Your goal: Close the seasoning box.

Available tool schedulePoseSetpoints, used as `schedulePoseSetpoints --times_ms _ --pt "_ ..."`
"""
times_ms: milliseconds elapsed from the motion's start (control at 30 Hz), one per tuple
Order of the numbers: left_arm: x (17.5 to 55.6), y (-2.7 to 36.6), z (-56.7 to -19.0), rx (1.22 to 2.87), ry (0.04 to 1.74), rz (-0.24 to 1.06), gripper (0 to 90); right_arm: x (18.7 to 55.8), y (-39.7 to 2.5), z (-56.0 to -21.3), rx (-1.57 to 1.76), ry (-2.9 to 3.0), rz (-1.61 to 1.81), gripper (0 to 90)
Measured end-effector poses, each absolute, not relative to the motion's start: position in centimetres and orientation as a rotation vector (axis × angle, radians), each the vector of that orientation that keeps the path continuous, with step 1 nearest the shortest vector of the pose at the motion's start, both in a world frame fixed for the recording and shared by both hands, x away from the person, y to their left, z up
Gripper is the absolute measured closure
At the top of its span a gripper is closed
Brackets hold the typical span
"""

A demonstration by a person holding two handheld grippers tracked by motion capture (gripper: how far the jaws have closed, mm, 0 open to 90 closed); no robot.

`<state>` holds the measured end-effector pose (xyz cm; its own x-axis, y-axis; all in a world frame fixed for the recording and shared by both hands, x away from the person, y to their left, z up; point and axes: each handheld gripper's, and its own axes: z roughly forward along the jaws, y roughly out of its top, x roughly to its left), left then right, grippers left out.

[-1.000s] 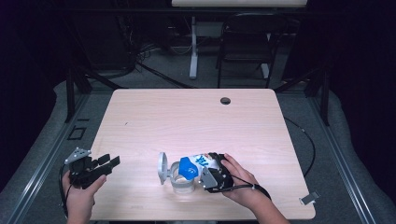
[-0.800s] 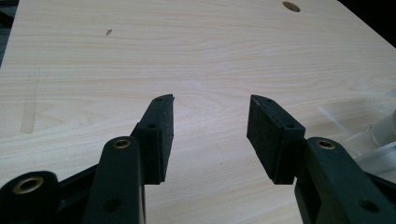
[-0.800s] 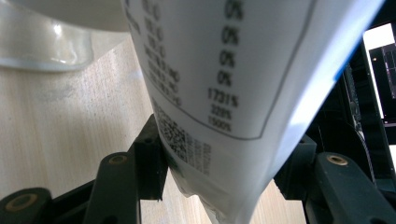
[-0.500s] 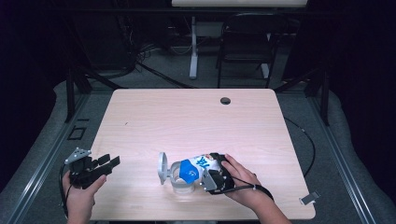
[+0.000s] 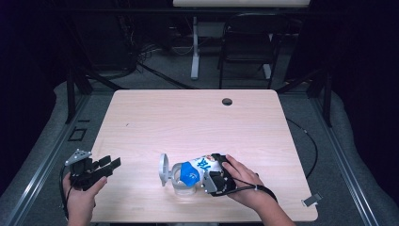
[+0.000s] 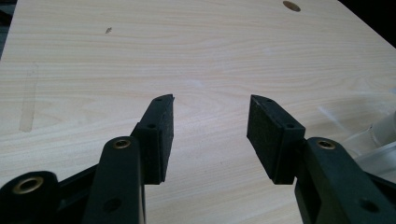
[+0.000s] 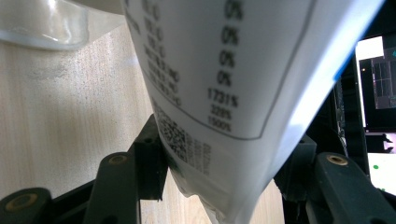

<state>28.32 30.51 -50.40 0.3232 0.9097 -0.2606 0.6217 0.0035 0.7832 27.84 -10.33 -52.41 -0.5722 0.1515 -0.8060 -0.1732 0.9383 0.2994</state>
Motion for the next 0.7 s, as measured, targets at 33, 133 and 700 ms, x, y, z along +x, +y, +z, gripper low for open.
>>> schedulePoseSetpoints --times_ms 33,133,700 --pt "28.32 30.54 -50.38 1.711 1.388 0.408 51.8 27.81 -10.31 -52.27 -0.020 2.139 0.410 46.2" --pt "28.33 30.52 -50.46 1.697 1.389 0.412 51.8 27.84 -10.23 -52.42 -0.020 2.136 0.428 46.1" --pt "28.34 30.61 -50.44 1.703 1.393 0.405 51.8 28.07 -10.05 -52.20 -0.061 2.128 0.396 46.1"
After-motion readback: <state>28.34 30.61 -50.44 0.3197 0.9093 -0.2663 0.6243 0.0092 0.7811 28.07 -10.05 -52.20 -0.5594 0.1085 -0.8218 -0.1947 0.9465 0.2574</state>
